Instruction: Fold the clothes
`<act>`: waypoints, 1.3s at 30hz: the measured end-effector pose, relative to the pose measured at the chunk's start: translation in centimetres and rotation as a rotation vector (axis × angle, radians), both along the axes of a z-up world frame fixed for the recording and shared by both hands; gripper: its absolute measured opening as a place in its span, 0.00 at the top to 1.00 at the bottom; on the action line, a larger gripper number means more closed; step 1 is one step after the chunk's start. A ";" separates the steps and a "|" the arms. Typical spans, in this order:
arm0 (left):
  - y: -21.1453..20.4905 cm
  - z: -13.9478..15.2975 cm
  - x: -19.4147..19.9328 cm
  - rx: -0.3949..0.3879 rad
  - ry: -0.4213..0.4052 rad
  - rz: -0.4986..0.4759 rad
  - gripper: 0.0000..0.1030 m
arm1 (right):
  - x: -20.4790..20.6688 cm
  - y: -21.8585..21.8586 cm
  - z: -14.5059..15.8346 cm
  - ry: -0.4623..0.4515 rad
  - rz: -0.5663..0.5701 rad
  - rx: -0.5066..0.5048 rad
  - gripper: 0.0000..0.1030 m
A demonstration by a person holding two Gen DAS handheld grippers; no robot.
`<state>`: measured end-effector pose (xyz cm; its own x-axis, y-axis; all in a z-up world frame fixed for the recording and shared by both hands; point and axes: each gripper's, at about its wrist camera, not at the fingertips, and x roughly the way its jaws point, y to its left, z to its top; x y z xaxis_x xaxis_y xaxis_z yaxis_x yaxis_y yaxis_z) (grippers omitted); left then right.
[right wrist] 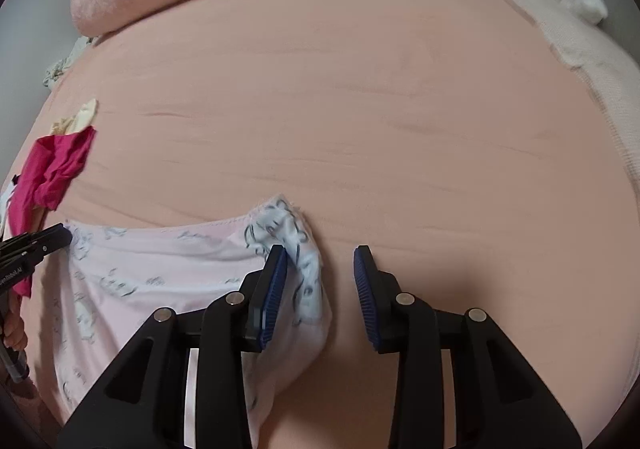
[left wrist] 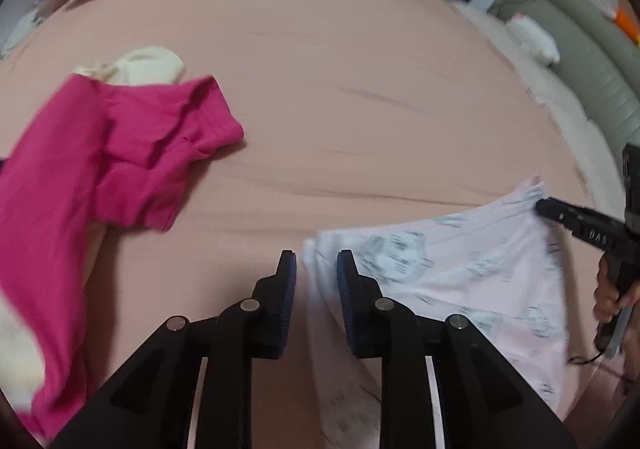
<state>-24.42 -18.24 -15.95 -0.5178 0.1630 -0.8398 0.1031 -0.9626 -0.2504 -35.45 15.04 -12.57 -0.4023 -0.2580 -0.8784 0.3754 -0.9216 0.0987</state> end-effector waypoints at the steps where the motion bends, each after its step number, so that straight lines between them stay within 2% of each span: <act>1: 0.2 0.6 1.3 0.021 0.019 0.001 0.69 | 1.1 0.3 1.0 0.008 0.003 -0.020 0.65; 2: 0.4 1.0 2.7 0.046 0.028 -0.005 0.64 | 2.4 0.7 1.9 0.008 0.002 -0.042 0.65; 5: 1.4 1.3 7.0 0.110 0.035 -0.016 0.64 | 6.7 0.6 3.0 -0.057 0.056 -0.066 0.64; 9: 1.5 -0.1 12.3 0.223 0.019 0.013 0.64 | 15.2 -0.9 1.5 -0.119 0.149 -0.055 0.64; 12: 1.5 -1.2 14.4 0.330 0.021 0.003 0.64 | 19.1 -1.8 0.2 -0.142 0.164 -0.064 0.64; 16: 3.5 -1.5 15.0 0.326 0.018 -0.059 0.64 | 20.4 -4.9 -1.7 -0.140 0.136 -0.048 0.64; 21: 6.0 -2.9 14.5 0.450 -0.034 -0.117 0.64 | 21.4 -4.4 -1.4 -0.126 0.098 -0.035 0.64; 25: 7.9 -4.0 14.5 0.438 -0.067 -0.148 0.64 | 21.7 -3.8 -2.1 -0.139 0.066 -0.028 0.64; 26: 8.1 -4.0 14.4 0.413 -0.065 -0.146 0.71 | 21.8 -3.5 -2.2 -0.143 0.057 -0.030 0.64; 27: 8.4 -4.1 14.4 0.389 -0.064 -0.144 0.99 | 21.8 -3.4 -2.5 -0.151 0.049 -0.031 0.64; 31: 8.5 -2.7 15.7 0.358 -0.021 -0.107 0.99 | 22.1 -3.5 -3.3 -0.164 0.024 -0.007 0.64; 34: 7.5 -1.3 18.2 0.400 0.036 -0.057 0.99 | 22.5 -3.4 -2.9 -0.145 0.017 -0.001 0.64; 39: 5.6 -0.7 21.7 0.441 0.064 0.062 0.99 | 23.4 -3.1 -2.5 -0.120 0.016 0.021 0.64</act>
<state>-2.74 -12.65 -16.65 -0.5862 0.4653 -0.6632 0.1284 -0.7549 -0.6431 -12.03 11.97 -15.03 -0.2898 -0.2448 -0.9252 0.3771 -0.9177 0.1247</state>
